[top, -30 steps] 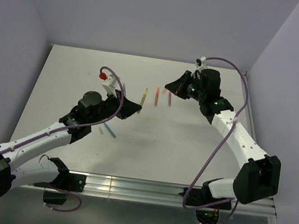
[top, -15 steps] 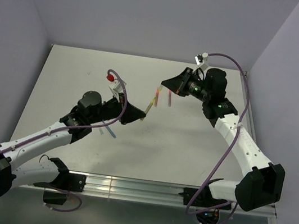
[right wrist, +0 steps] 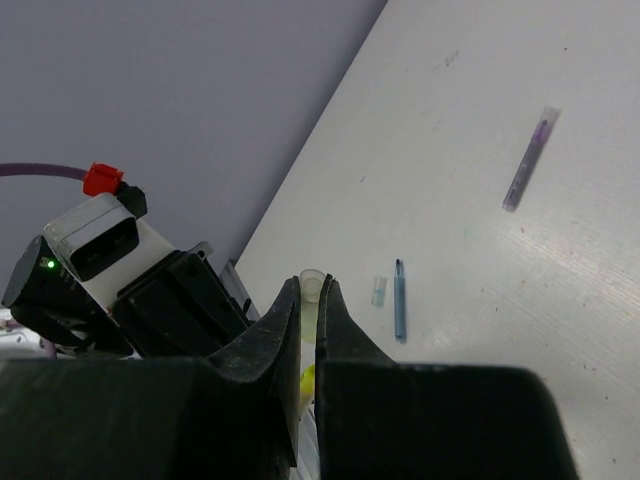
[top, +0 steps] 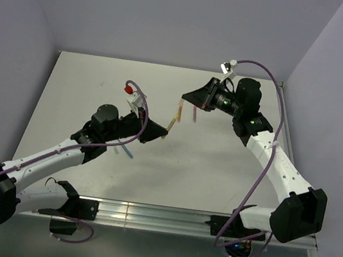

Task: Insert the pens into the pen caps
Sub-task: Insert the pen cap onto the pen.

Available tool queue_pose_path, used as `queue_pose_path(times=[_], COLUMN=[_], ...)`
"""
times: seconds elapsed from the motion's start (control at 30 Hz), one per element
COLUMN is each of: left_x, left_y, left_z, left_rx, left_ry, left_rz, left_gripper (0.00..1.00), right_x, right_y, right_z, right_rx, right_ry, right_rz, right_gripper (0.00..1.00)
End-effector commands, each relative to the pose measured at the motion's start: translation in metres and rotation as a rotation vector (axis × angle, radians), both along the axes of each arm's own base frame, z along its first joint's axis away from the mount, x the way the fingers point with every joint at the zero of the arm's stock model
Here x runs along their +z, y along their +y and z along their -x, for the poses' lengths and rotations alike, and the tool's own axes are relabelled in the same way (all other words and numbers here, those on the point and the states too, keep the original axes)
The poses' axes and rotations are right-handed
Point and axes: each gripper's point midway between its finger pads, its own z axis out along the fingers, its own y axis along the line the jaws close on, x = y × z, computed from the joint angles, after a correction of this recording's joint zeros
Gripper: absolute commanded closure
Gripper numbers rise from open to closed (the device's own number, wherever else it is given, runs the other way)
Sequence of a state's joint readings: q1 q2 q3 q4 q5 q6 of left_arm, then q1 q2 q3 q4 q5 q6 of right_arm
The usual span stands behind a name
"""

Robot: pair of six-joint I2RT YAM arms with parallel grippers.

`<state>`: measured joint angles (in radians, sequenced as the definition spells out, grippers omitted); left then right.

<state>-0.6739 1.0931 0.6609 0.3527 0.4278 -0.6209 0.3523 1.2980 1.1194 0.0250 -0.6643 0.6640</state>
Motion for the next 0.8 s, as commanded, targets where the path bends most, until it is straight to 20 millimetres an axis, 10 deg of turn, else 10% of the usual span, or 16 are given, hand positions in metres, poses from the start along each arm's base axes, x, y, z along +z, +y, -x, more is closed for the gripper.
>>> queue_pose_path(times=[0.0, 0.77], left_x=[0.0262, 0.0328], left_y=[0.0010, 0.0108], left_z=[-0.0015, -0.0058], left_rx=[0.009, 0.066], left_ry=[-0.085, -0.119], left_rz=[0.038, 0.025], left_gripper=[1.00, 1.00], right_x=[0.0186, 0.0181], right_y=[-0.0003, 0.0061], right_z=[0.0092, 0.0173], right_rx=[0.033, 0.102], right_ry=[-0.073, -0.059], right_rz=[-0.028, -0.050], right_gripper=[1.00, 1.00])
